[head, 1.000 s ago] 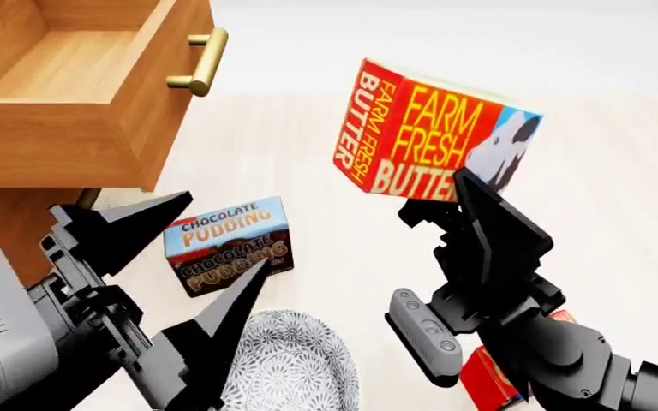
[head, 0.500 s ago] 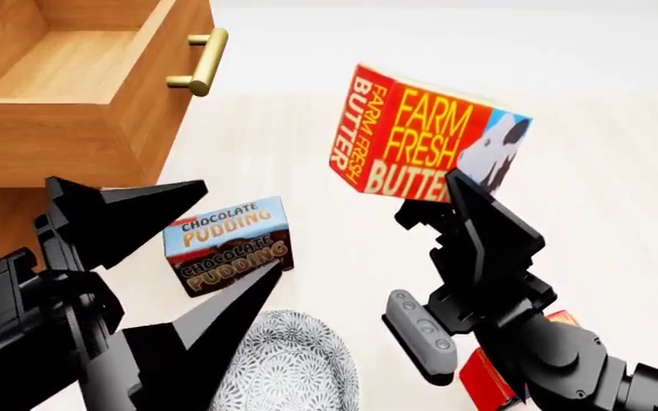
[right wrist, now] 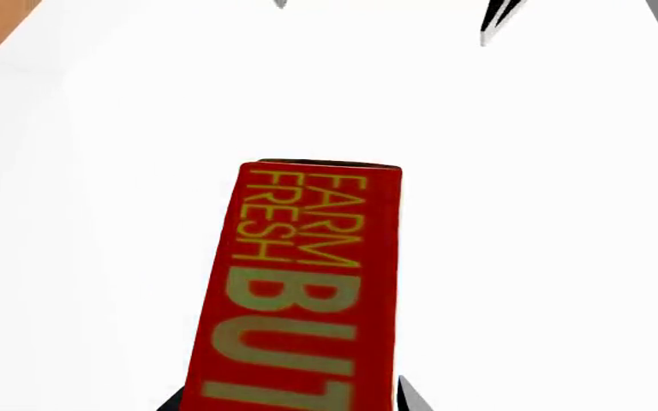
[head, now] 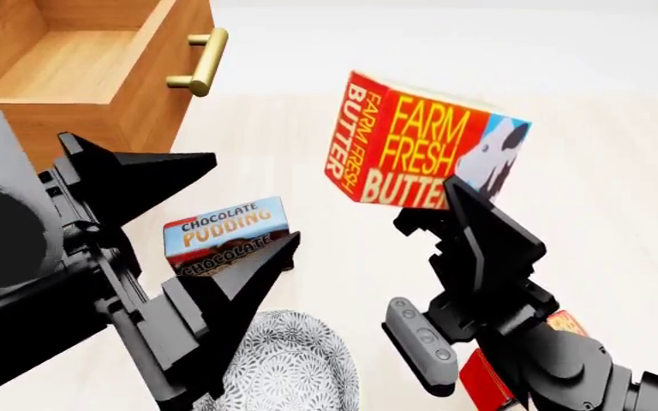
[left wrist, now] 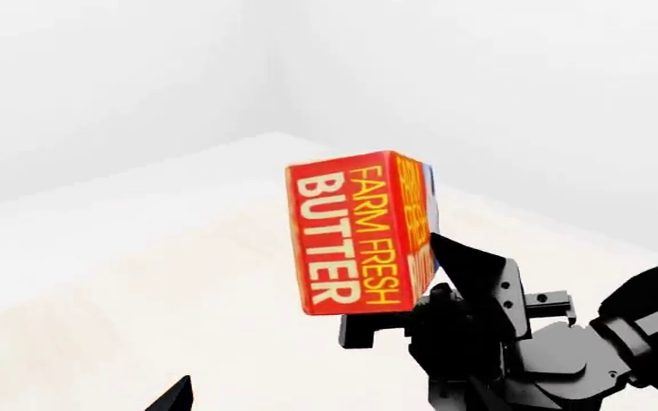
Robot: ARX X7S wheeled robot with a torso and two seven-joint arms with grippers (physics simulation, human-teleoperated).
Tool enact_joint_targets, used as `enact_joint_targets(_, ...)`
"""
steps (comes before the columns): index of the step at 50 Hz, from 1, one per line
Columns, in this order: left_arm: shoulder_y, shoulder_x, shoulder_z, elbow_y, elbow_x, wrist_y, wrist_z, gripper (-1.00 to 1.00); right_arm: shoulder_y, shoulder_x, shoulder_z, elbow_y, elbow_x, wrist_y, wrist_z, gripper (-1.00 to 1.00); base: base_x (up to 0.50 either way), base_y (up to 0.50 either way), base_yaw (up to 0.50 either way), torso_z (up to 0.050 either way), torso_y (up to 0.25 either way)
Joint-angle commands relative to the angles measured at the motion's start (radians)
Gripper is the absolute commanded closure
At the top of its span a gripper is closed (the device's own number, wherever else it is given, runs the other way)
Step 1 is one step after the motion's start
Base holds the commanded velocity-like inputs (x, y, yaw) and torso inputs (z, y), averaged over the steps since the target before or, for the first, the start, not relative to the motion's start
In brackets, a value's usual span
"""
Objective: Put the butter at the front in the top drawer of the cabinet and close it.
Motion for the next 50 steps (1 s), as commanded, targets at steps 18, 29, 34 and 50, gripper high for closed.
enact_joint_targets(18,-0.245,0.081,0.176,-0.081,-0.124,-0.079,-0.126,-1.0,-0.003,0.0,0.028,-0.006,-0.031,0.019,-0.002,1.0,0.0,0.0,0.0,0.001,0.001)
enact_joint_targets(29,-0.269,0.101,0.193,-0.09,-0.141,-0.076,-0.135,-1.0,-0.008,0.002,0.033,-0.01,-0.037,0.018,-0.01,1.0,0.0,0.0,0.0,0.001,0.001)
enact_joint_targets(34,-0.285,0.112,0.201,-0.107,-0.145,-0.078,-0.135,-1.0,-0.009,0.002,0.034,-0.009,-0.042,0.019,-0.013,1.0,0.0,0.0,0.0,0.0,0.0)
enact_joint_targets(50,-0.298,0.15,0.214,-0.141,-0.13,-0.073,-0.121,-1.0,-0.015,-0.005,0.04,-0.001,-0.048,0.009,-0.018,1.0,0.0,0.0,0.0,0.001,0.001)
